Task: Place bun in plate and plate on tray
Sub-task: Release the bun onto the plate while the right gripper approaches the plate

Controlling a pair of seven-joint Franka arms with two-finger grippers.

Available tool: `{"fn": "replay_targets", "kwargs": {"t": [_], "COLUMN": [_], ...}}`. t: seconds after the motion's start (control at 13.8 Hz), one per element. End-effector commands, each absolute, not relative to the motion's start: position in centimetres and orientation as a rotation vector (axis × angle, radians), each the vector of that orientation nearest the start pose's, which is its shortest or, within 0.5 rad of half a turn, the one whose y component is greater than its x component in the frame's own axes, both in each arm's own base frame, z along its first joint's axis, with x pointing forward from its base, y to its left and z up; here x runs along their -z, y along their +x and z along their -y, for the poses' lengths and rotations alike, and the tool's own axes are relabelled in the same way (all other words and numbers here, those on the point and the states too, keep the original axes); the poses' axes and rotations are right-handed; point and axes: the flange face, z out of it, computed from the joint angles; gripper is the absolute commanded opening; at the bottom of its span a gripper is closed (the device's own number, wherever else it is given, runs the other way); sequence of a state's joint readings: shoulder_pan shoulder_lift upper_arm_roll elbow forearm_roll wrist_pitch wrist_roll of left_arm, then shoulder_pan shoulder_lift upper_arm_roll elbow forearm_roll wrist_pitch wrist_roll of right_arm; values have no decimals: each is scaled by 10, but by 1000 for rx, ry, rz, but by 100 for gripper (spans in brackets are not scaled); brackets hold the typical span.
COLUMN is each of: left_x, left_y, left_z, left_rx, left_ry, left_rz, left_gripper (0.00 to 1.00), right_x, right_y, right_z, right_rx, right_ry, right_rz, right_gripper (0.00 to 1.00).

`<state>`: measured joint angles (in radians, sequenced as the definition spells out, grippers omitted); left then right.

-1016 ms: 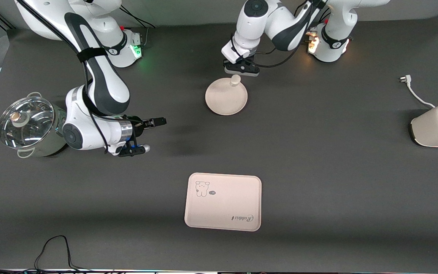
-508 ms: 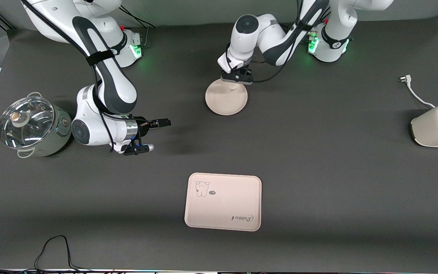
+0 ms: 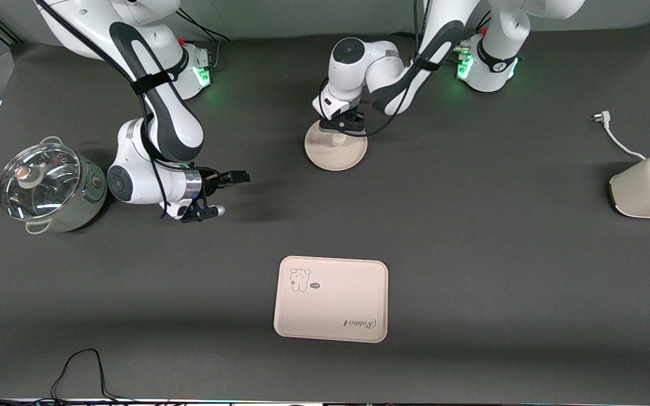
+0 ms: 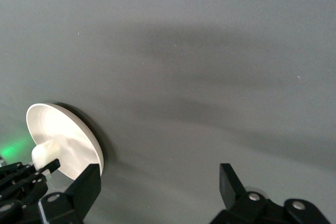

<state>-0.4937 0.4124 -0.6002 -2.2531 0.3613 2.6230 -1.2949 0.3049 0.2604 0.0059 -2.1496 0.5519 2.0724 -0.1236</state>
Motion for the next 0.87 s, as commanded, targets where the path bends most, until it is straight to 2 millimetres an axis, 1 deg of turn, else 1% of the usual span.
{"fn": "replay_targets", "kwargs": {"t": [0.0,0.07,0.22,0.29,0.44,0.51,0.65,0.73,0.8], "left_x": [-213,-213,-217,-225,-253,-266,-294,-309,-326], "left_y": [231,231,233,237,251,265,296,313,330], "left_z": [498,498,497,499,497,491,472,462,452], "left_rx": [43,55,69,94,182,223,288,290,285], "left_ry": [-3207,-3205,-3199,-3203,-3218,-3217,-3187,-3194,-3212], "left_rz": [-90,-107,-110,-111,-110,-96,-142,-130,-103], "left_gripper": [98,100,100,100,100,100,100,100,100], "right_x": [-272,-272,-271,-270,-280,-280,-279,-273,-267], "right_y": [480,479,478,476,473,468,448,440,431], "right_z": [-183,-183,-182,-182,-184,-183,-210,-218,-231], "right_rx": [-479,-479,-484,-489,-475,-479,-475,-445,-414], "right_ry": [-2673,-2673,-2673,-2674,-2674,-2672,-2626,-2644,-2661], "right_rz": [121,120,119,112,114,110,100,105,123], "right_gripper": [100,100,100,100,100,100,100,100,100]}}
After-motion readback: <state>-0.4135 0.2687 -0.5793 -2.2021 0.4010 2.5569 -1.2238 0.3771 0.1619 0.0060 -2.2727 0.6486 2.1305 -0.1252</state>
